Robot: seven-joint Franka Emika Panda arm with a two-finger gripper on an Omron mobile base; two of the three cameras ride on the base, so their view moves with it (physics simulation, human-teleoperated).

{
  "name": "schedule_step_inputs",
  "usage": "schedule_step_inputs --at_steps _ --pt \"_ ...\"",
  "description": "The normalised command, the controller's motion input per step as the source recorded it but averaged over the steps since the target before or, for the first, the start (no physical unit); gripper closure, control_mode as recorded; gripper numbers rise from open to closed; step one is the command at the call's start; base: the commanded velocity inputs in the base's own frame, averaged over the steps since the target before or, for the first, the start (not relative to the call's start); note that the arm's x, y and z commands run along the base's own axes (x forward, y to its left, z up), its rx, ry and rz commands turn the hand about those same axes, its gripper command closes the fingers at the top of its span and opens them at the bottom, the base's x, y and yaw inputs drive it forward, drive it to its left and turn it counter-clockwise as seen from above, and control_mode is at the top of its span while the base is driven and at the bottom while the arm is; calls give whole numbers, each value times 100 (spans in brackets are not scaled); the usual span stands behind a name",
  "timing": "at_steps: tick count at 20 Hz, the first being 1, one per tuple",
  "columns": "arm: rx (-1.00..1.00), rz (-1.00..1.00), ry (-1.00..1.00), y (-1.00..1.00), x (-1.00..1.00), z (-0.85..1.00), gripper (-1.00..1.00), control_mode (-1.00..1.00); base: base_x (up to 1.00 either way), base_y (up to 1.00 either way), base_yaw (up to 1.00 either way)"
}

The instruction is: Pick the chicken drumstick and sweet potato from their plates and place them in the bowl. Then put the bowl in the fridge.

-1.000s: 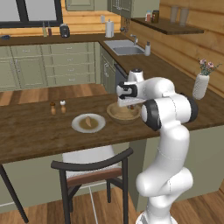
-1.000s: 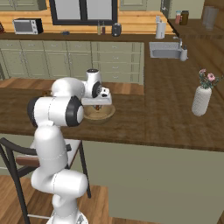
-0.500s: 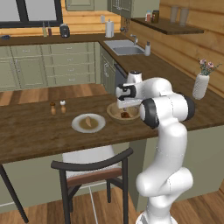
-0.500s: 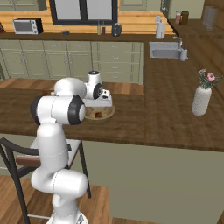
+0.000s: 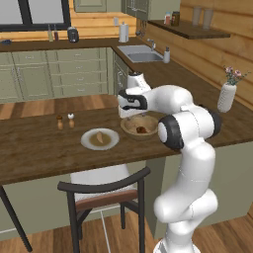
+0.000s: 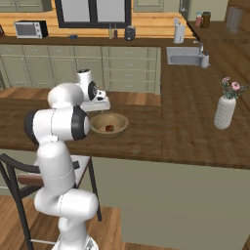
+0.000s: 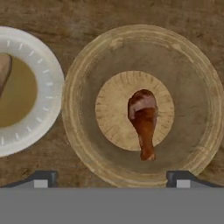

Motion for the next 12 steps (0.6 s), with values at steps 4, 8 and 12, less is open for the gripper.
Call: schedule_step_inputs --at_steps 4,8,12 --pt "0 0 0 100 -31 15 -100 -100 0 0 0" --pt "-7 -1 2 100 -42 -1 -100 -100 0 0 0" --pt "2 0 -34 57 -93 -35 -100 -100 0 0 0"
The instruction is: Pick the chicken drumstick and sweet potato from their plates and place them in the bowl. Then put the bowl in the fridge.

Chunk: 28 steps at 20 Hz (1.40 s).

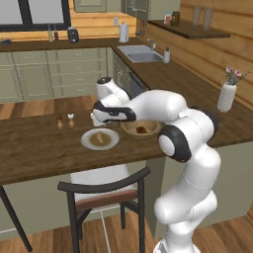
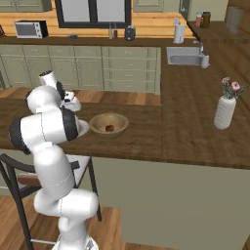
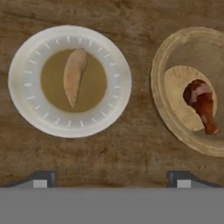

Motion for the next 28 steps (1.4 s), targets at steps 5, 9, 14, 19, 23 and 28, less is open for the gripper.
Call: schedule_step_inputs --at_steps 5,9,14,19,23,28 --pt "26 0 -32 -6 -47 -51 -100 -100 0 0 0" --pt "7 1 -9 2 66 -10 -100 -100 0 0 0" --pt "-12 4 18 35 69 17 -100 -100 0 0 0" --pt "-27 0 31 60 30 31 -100 -100 0 0 0" --pt "-2 -2 0 12 14 -32 -100 -100 0 0 0" --pt "0 0 -3 0 24 -48 -100 -100 0 0 0"
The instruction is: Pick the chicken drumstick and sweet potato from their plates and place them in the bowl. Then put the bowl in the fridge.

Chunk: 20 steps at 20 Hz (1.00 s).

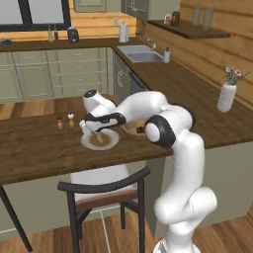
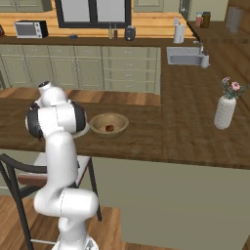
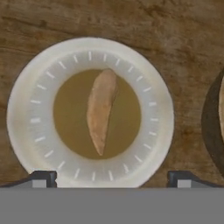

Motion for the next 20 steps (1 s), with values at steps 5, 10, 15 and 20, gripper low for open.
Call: schedule_step_inputs --at_steps 5,10,15,20 --pt "-1 0 -1 0 13 -57 -100 -100 0 0 0" --pt "-2 0 0 9 44 -24 -100 -100 0 0 0" --pt "0 0 0 5 52 -5 -100 -100 0 0 0" --pt "0 0 0 0 3 -23 -100 -100 0 0 0"
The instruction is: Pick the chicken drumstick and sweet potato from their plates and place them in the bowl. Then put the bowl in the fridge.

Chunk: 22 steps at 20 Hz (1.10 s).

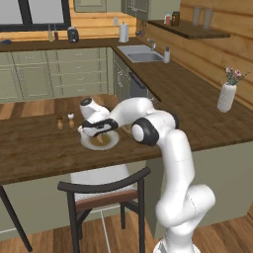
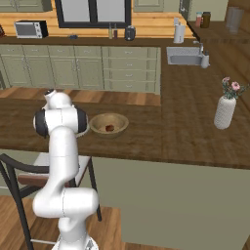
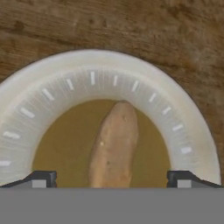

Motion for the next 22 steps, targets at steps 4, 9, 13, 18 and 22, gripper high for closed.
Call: schedule_step_inputs --at_steps 4,9,13,18,22 --pt "0 0 1 -1 0 -30 -100 -100 0 0 0" --pt "0 0 0 -2 8 -24 -100 -100 0 0 0" --pt "0 -2 3 -17 0 -32 -100 -100 0 0 0" --pt "0 -2 3 -20 0 -26 100 -100 0 0 0" --pt "1 -1 0 -36 0 -14 100 -100 0 0 0"
